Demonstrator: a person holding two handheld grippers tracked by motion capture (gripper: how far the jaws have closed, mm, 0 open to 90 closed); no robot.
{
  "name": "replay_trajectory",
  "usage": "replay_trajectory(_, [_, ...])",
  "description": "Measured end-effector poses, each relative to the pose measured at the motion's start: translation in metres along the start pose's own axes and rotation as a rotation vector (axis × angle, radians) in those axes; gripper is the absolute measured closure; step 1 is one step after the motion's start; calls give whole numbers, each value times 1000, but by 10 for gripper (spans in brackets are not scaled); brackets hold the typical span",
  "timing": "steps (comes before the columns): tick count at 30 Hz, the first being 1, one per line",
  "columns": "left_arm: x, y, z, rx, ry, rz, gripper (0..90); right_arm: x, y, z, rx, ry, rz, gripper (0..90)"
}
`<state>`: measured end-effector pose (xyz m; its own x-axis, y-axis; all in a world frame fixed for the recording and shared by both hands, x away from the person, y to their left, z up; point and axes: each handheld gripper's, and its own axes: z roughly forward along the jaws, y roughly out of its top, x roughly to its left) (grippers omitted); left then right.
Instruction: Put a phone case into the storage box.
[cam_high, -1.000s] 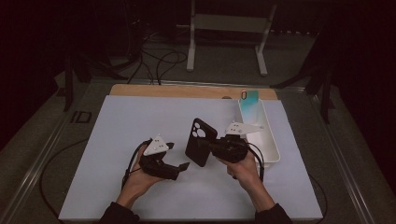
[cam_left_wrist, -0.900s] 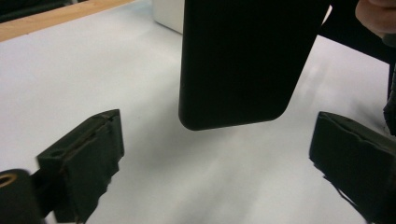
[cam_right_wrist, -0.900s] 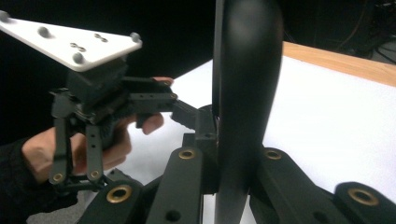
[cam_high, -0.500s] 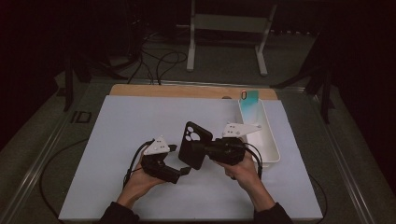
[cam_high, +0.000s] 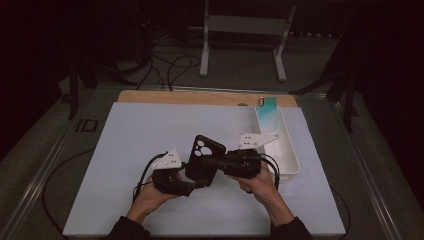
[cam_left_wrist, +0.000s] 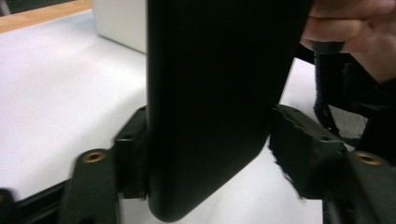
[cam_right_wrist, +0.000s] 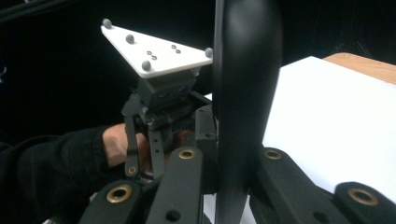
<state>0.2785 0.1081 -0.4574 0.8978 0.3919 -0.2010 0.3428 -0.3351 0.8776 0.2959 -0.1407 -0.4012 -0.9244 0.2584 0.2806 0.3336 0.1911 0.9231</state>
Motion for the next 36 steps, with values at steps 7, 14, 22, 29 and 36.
replay_trajectory(7, [0, -3, 2, 37, -41, 19, 557, -5, 1, -4, 30, -46, -34, 841])
replay_trajectory(14, [-2, -4, 8, 80, -74, 36, 672, -4, 2, -3, 53, -91, -87, 724])
replay_trajectory(22, [-3, -4, 9, 96, -25, 47, 798, 0, 3, 4, 69, -111, -90, 469])
replay_trajectory(29, [-2, -3, 7, 87, 16, 40, 805, -2, 2, 6, 87, -204, -56, 208])
replay_trajectory(36, [0, -3, 5, 85, 70, 20, 804, -4, -2, 4, 117, -270, -11, 136])
